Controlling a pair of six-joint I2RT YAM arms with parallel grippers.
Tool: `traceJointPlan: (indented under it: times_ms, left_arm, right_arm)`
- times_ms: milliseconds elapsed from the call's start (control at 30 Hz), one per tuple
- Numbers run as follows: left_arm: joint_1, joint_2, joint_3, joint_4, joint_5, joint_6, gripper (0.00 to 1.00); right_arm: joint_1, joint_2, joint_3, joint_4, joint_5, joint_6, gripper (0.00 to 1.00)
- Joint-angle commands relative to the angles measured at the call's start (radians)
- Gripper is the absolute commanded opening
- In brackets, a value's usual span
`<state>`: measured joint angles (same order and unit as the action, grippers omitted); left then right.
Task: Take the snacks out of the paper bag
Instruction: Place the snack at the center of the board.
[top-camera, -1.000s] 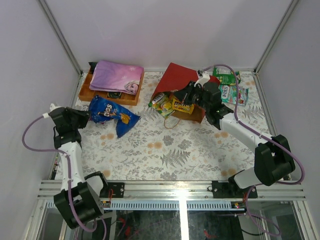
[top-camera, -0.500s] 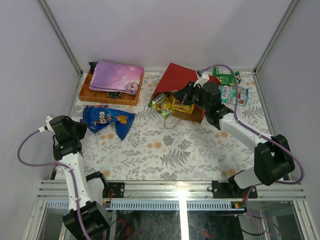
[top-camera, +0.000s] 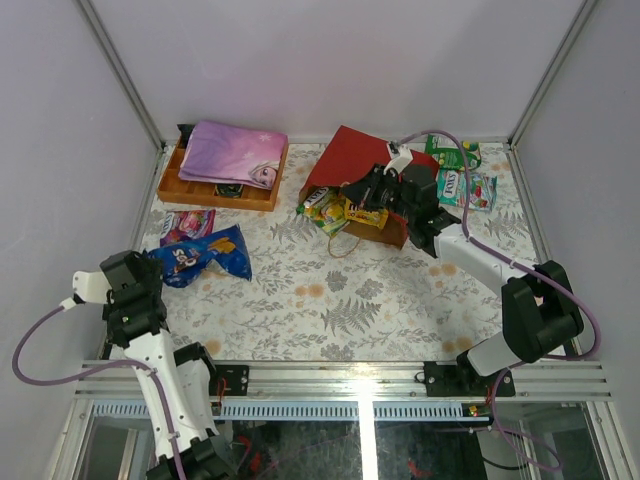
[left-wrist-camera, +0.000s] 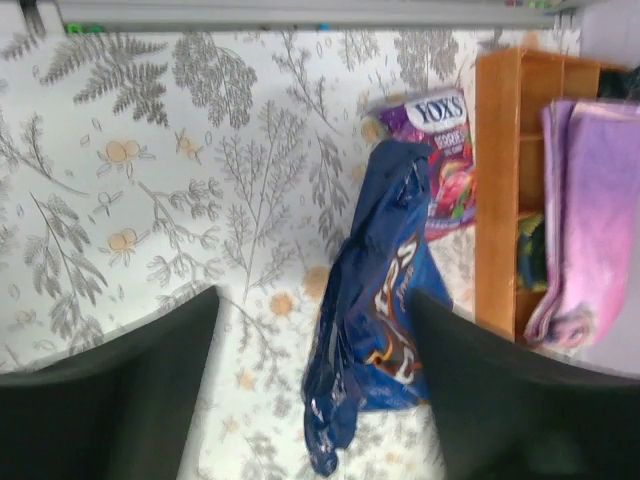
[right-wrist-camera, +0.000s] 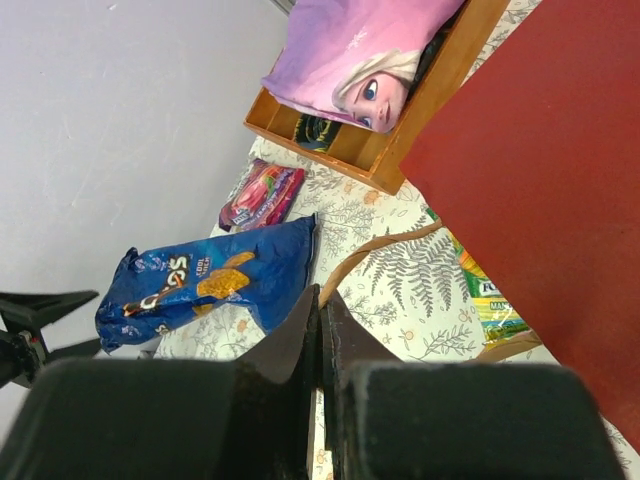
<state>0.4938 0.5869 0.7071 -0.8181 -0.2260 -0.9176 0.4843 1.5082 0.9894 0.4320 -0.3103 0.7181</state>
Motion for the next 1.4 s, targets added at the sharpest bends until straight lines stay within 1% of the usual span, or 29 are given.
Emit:
traceJointPlan:
  times_ms: [0, 100, 167, 200, 233, 300, 333, 367, 400, 433, 500, 567, 600, 700, 767, 867, 933, 1000, 1067, 1167, 1200, 1300, 1367]
  left_arm:
    - [0.008, -0.001, 0.019, -0.048, -0.071, -0.039, 0.99]
    - [0.008, 0.011, 0.057, -0.026, -0.03, -0.043, 1.0]
    - [0.008, 0.02, 0.129, -0.001, 0.005, -0.037, 1.0]
    - [0.008, 0.026, 0.155, 0.042, 0.056, -0.018, 1.0]
    - [0.008, 0.037, 0.168, 0.117, 0.155, 0.025, 1.0]
    - [0.007, 0.075, 0.167, 0.306, 0.486, 0.094, 1.0]
    - [0.004, 0.111, 0.169, 0.372, 0.645, 0.093, 1.0]
    - [-0.007, 0.158, 0.181, 0.396, 0.764, 0.092, 1.0]
    - [-0.033, 0.205, 0.2, 0.396, 0.823, 0.112, 1.0]
    - [-0.078, 0.245, 0.216, 0.386, 0.824, 0.144, 1.0]
    - [-0.195, 0.258, 0.229, 0.369, 0.724, 0.205, 1.0]
    - [-0.289, 0.258, 0.207, 0.385, 0.653, 0.201, 1.0]
    - [-0.321, 0.259, 0.18, 0.415, 0.646, 0.186, 1.0]
    - [-0.337, 0.296, 0.064, 0.525, 0.697, 0.114, 1.0]
    - [-0.335, 0.329, -0.003, 0.54, 0.646, 0.081, 1.0]
    - [-0.31, 0.358, -0.104, 0.548, 0.502, 0.054, 1.0]
    - [-0.25, 0.37, -0.182, 0.58, 0.427, 0.019, 1.0]
    - [-0.166, 0.392, -0.277, 0.642, 0.405, -0.013, 1.0]
    - [-0.085, 0.429, -0.318, 0.685, 0.399, -0.027, 1.0]
    - [-0.007, 0.483, -0.31, 0.68, 0.402, -0.013, 1.0]
    - [0.0, 0.481, -0.302, 0.676, 0.401, -0.014, 1.0]
    - [0.002, 0.423, -0.275, 0.654, 0.371, -0.033, 1.0]
    - [0.001, 0.362, -0.25, 0.657, 0.391, -0.039, 1.0]
  right_arm:
    - [0.01, -0.001, 0.01, 0.084, -0.054, 0.029, 0.0]
    - [0.009, -0.016, 0.009, 0.072, -0.049, 0.02, 0.0]
    - [0.008, -0.026, 0.009, 0.059, -0.038, 0.01, 0.0]
    - [0.009, -0.032, 0.01, 0.055, -0.035, 0.006, 0.0]
    - [0.008, -0.036, 0.012, 0.05, -0.031, 0.002, 0.0]
    - [0.008, -0.04, 0.018, 0.041, -0.026, -0.004, 0.0]
    - [0.009, -0.04, 0.023, 0.035, -0.026, -0.006, 0.0]
    - [0.009, -0.04, 0.028, 0.032, -0.026, -0.006, 0.0]
    - [0.008, -0.04, 0.034, 0.028, -0.027, -0.005, 0.0]
    - [0.009, -0.04, 0.037, 0.026, -0.029, -0.004, 0.0]
    - [0.008, -0.04, 0.043, 0.024, -0.036, -0.001, 0.0]
    - [0.009, -0.039, 0.049, 0.017, -0.035, -0.001, 0.0]
    - [0.009, -0.037, 0.052, 0.014, -0.032, 0.0, 0.0]
    - [0.009, -0.033, 0.059, 0.009, -0.038, 0.003, 0.0]
    - [0.009, -0.032, 0.063, 0.001, -0.038, 0.002, 0.0]
    - [0.009, -0.037, 0.065, -0.02, -0.03, -0.012, 0.0]
    - [0.008, -0.039, 0.066, -0.036, -0.023, -0.025, 0.0]
    - [0.008, -0.037, 0.071, -0.051, -0.02, -0.035, 0.0]
    - [0.008, -0.037, 0.077, -0.065, -0.019, -0.045, 0.0]
    - [0.008, -0.039, 0.088, -0.09, -0.013, -0.066, 0.0]
    - [0.009, -0.04, 0.09, -0.094, -0.01, -0.07, 0.0]
    - [0.008, -0.038, 0.094, -0.092, -0.013, -0.07, 0.0]
    - [0.009, -0.035, 0.095, -0.089, -0.015, -0.067, 0.0]
